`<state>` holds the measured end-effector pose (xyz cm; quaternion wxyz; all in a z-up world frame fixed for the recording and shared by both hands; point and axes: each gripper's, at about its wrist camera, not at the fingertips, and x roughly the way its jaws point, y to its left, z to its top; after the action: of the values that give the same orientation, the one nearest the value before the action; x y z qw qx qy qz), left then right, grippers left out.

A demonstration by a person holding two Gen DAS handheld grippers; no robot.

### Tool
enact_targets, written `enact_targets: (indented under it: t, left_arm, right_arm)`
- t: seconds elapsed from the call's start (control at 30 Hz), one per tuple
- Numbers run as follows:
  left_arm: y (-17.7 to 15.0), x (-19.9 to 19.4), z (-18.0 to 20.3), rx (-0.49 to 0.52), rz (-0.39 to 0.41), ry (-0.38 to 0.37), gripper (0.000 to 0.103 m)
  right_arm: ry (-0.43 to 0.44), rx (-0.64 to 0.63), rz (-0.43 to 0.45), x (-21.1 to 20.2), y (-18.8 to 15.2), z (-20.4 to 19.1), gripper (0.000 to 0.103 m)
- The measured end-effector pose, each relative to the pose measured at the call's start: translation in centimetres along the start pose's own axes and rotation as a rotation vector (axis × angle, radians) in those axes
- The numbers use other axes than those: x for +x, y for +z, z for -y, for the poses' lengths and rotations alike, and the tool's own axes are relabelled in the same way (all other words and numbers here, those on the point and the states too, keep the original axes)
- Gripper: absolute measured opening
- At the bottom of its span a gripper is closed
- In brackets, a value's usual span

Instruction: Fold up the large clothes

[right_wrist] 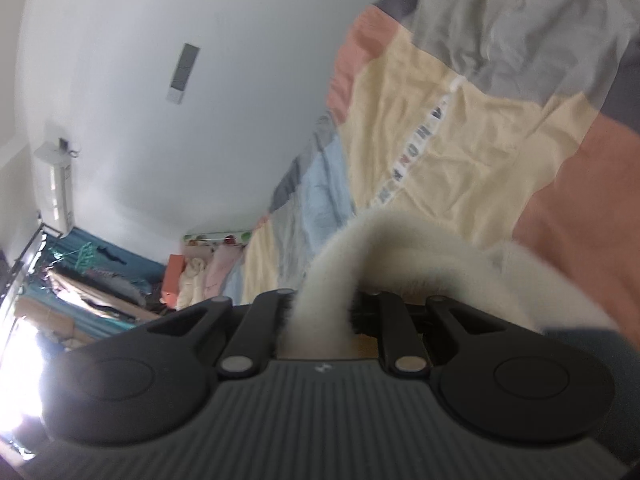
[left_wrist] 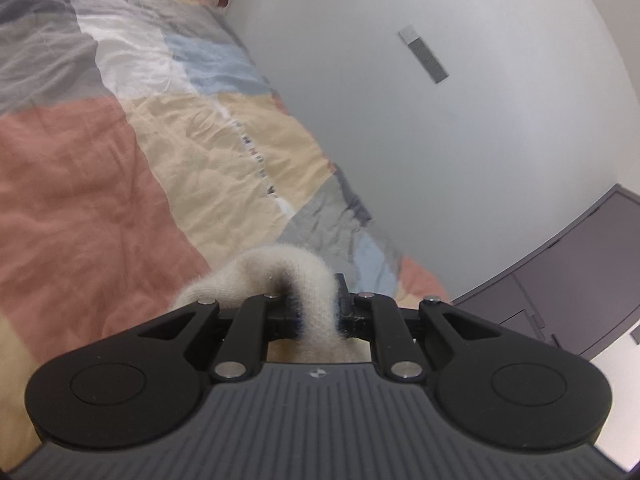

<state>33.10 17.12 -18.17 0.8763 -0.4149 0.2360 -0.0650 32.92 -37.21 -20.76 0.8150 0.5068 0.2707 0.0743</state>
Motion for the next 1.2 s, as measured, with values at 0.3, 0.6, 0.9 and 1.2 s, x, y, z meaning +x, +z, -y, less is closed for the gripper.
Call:
enact_targets:
  t: [0.3, 0.6, 0.9, 1.2]
  left_arm:
    - [-0.4, 4.6, -4.1, -0.049, -0.099, 0.052, 0.017]
    - [-0.4, 1.8, -1.5, 0.034, -0.096, 0.069, 0.047]
    - [-3.1, -5.1, 3.2, 0.251, -0.043, 0.084, 0.061]
    - [-8.7, -4.7, 6.2, 0.495, -0.214, 0.179, 0.061]
  right_arm:
    - [-0.053, -0.045, -0.040, 4.1, 0.1, 1.4, 0.016]
    - [-0.131, -0.236, -0.072, 2.5, -1.2, -2.0, 0.028]
    - [-0.188, -0.484, -0.073, -1.6, -4.1, -5.6, 0.068]
    - [-0.204, -0.636, -0.224, -2.7, -8.9, -6.3, 0.067]
